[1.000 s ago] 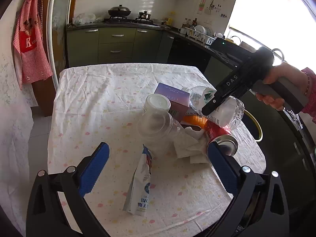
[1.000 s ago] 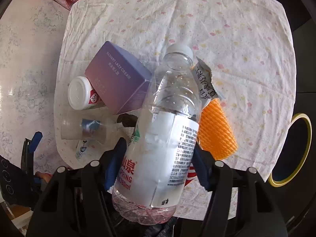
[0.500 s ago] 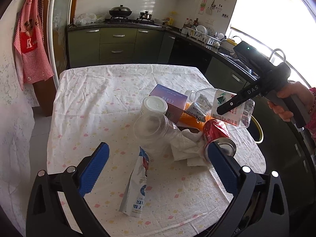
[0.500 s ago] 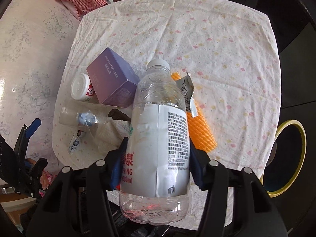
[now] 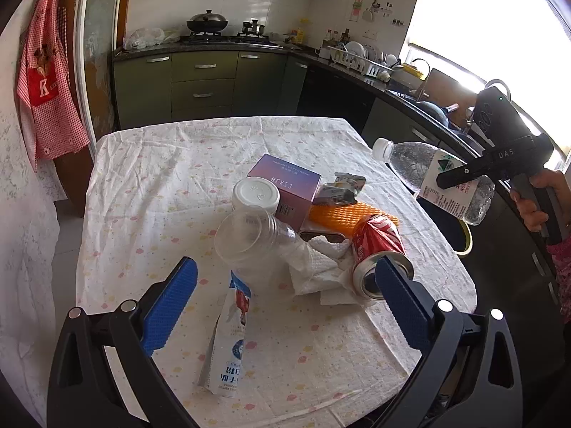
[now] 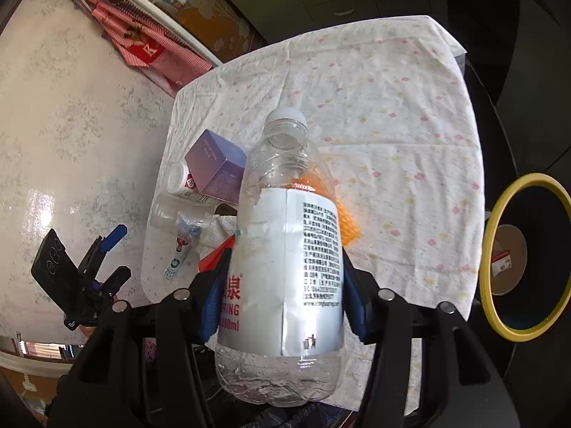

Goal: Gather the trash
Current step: 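Carry the water bottle over the bin and open the right tool, then grasp the crushed red Coca-Cola can with the left tool, then carry the red can over the bin and open the left tool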

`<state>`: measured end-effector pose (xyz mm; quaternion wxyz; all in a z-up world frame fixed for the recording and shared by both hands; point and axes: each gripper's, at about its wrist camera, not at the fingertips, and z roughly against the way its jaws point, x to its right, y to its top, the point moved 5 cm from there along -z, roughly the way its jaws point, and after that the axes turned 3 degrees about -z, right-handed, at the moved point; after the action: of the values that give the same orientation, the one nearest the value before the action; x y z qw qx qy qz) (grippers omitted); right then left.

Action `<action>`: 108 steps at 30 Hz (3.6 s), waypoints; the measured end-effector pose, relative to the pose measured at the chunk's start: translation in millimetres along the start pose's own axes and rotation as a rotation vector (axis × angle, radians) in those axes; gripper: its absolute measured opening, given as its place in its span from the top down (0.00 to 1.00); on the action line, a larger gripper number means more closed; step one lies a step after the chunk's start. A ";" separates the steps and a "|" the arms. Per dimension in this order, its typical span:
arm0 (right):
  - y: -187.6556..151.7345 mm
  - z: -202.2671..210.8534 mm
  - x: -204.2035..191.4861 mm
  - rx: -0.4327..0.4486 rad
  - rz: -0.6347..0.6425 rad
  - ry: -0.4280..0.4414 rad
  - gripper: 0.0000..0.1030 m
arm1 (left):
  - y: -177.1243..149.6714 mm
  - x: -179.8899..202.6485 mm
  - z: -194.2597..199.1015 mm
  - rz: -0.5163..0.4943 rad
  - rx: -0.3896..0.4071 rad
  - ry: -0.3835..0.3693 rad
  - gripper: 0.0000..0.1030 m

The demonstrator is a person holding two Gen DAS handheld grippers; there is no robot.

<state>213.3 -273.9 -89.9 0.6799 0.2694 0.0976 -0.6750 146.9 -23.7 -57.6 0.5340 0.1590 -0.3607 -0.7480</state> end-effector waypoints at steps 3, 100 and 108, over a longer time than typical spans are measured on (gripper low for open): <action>-3.4 23.3 40.3 0.059 -0.078 -0.024 0.48 | 1.0 7.6 0.6 -0.017 0.001 -0.007 0.05; -163.9 38.6 201.8 0.470 -0.410 -0.043 0.30 | 28.0 169.1 -113.1 -0.465 -0.185 -0.112 0.27; -183.3 59.8 219.0 0.515 -0.446 -0.095 0.30 | 58.6 252.7 -143.4 -0.539 -0.183 -0.230 0.27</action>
<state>36.9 -482.8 -191.7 0.4292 0.3723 -0.0513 -0.8213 180.4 -317.5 -77.6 0.2842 0.1144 -0.2949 -0.9051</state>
